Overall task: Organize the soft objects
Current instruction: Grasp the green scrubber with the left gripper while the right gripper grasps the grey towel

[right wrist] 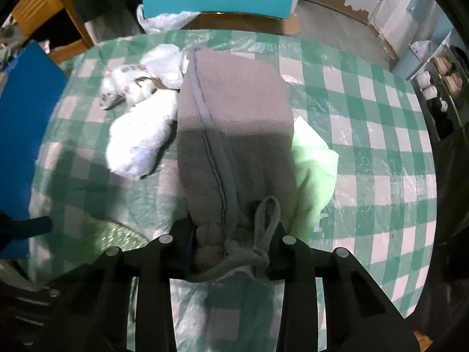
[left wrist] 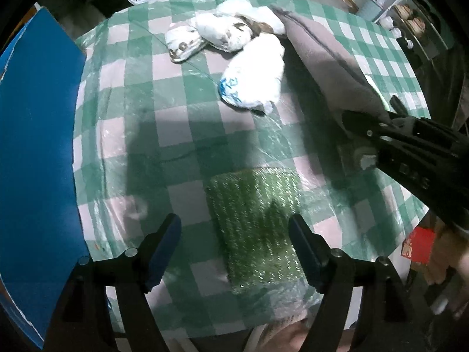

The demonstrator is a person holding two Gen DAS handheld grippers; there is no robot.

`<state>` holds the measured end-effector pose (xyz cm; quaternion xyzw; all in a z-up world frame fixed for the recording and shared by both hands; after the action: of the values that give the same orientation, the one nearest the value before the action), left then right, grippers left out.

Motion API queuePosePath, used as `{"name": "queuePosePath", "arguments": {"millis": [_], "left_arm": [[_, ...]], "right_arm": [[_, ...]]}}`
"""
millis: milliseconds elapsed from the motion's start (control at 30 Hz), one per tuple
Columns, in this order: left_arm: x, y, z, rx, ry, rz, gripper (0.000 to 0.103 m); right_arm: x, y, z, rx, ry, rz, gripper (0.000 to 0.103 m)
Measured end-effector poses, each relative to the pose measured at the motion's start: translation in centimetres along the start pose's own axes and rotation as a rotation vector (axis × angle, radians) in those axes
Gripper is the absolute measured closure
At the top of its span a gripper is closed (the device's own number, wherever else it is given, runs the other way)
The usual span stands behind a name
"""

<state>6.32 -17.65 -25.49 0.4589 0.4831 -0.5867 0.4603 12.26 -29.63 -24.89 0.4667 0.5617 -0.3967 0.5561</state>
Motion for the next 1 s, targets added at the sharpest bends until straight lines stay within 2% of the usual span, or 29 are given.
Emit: {"name": "queuePosePath", "arguments": {"millis": [333, 567, 633, 733, 800, 833, 867, 1000], "left_arm": [[2.6, -1.2, 2.2, 0.005, 0.033, -0.031, 0.026], [4.5, -1.7, 3.4, 0.035, 0.07, -0.028, 0.026], [4.8, -2.2, 3.9, 0.055, 0.074, -0.01, 0.03], [4.9, -2.8, 4.6, 0.073, 0.065, 0.013, 0.047], [4.6, -2.8, 4.6, 0.078, 0.045, 0.018, 0.069], [4.3, -2.7, 4.5, 0.083, 0.046, 0.019, 0.074], [4.3, -2.7, 4.6, 0.089, 0.049, 0.022, 0.085], [3.7, -2.7, 4.4, 0.106, 0.048, 0.035, 0.092]], "right_arm": [[-4.2, -3.7, -1.8, -0.022, 0.082, 0.022, 0.071], [-4.3, -5.7, -1.5, 0.0, 0.112, 0.011, 0.071], [-4.0, -6.0, -1.5, 0.008, 0.12, 0.002, 0.071], [-3.8, -6.1, -1.5, 0.011, 0.123, 0.001, 0.071], [-4.0, -6.0, -1.5, 0.014, 0.125, 0.005, 0.071], [-4.1, -6.0, -1.5, 0.015, 0.124, 0.008, 0.071], [-4.2, -6.0, -1.6, 0.014, 0.127, 0.01, 0.071], [-4.8, -5.9, -1.8, 0.006, 0.134, 0.019, 0.071]]}}
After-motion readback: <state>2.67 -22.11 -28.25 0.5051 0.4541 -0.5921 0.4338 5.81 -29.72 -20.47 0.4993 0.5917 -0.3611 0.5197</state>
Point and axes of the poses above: each gripper's, at about its wrist camera, not at the fingertips, and x roughly the way its jaws point, z to its right, y to its top, the point moved 8 cm from there along x, roughly the way its jaws point, and after that the axes turned 13 degrees about -z, right-handed, at the moved point
